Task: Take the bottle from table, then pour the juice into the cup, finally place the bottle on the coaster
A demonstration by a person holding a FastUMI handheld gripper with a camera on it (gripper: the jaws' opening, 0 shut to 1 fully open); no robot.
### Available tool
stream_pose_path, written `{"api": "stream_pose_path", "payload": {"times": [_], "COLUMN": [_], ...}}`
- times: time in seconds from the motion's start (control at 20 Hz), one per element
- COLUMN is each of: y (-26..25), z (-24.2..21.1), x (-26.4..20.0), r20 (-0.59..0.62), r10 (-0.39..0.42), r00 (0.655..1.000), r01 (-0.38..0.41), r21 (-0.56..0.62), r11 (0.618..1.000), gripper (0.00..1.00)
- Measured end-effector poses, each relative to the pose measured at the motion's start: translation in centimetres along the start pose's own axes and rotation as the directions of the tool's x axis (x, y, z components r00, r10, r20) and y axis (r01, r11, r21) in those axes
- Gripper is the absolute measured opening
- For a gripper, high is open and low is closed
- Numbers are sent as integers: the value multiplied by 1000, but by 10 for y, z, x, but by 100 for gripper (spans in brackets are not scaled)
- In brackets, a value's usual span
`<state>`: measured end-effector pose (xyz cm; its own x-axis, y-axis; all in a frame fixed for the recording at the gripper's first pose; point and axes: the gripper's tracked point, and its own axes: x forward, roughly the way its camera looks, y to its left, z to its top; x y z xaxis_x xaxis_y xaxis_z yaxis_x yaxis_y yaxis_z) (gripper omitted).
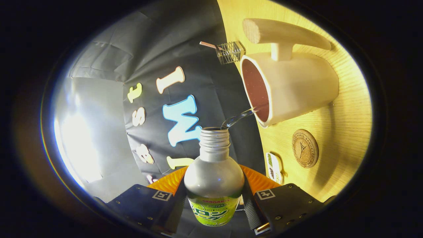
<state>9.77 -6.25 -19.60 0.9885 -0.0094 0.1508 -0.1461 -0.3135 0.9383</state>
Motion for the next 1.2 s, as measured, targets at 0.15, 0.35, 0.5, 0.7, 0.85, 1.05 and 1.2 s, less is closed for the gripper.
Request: {"api": "stream_pose_path", "payload": {"times": [0.15,0.35,0.5,0.7,0.85,1.05,1.2], "y": [0,1,1,2,5,7,6], "z": [-1,3,3,4,5,5,5], "x": [3,2,2,3,6,8,11], "r20": [0,16,23,30,35,41,44], "r10": [-1,3,6,6,7,10,2], "r00": [1000,1000,1000,1000,999,999,999], "r01": [1,-4,-7,-8,-10,-15,-8], "r21": [21,44,62,80,92,116,133], "r11": [1000,999,998,997,996,993,991], "gripper": [77,77,77,77,77,77,77]}}
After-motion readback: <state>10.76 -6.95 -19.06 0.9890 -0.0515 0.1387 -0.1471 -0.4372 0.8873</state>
